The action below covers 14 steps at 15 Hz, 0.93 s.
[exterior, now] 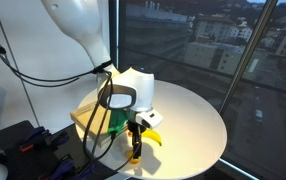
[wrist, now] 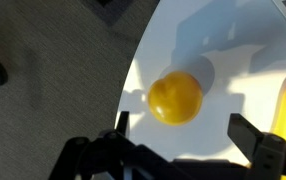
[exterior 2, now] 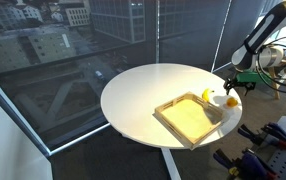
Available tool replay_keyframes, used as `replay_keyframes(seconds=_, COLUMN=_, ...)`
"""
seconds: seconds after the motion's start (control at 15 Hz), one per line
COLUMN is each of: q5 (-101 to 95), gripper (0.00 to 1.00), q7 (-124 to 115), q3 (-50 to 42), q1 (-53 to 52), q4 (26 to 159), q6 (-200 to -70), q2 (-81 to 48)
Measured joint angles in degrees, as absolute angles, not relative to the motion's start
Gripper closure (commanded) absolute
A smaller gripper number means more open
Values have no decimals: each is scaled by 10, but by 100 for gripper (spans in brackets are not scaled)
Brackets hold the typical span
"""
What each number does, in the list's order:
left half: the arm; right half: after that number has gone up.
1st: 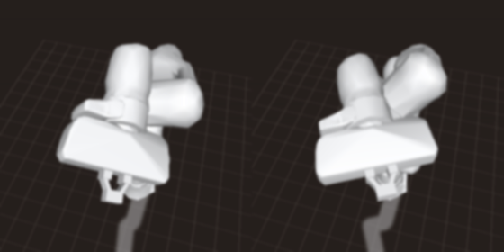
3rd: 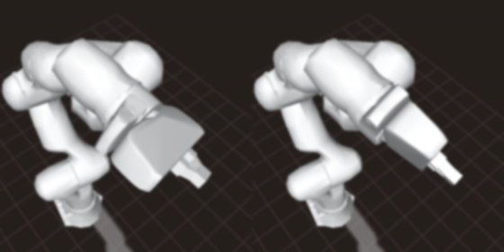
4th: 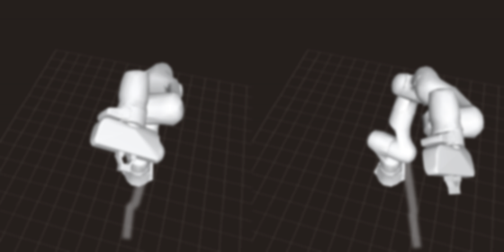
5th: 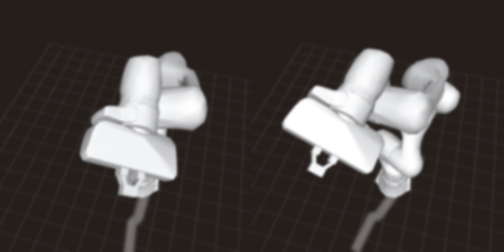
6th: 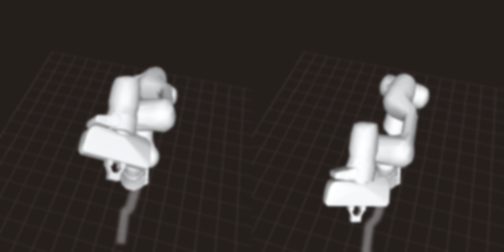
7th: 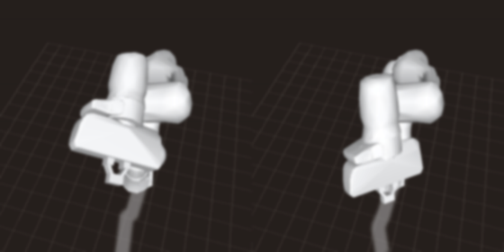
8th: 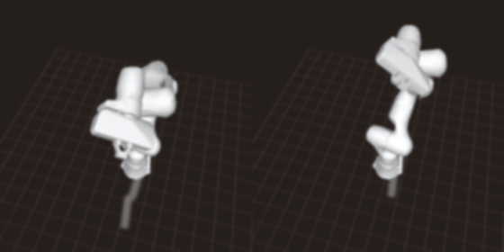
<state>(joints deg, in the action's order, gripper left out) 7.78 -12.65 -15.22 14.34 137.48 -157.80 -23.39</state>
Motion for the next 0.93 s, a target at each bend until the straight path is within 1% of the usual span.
replay_keyframes(seconds=0.93, q5=90, gripper=0, q7=-108, q3=-137, q1=167, q4=1369, q6=-1603, q2=-268)
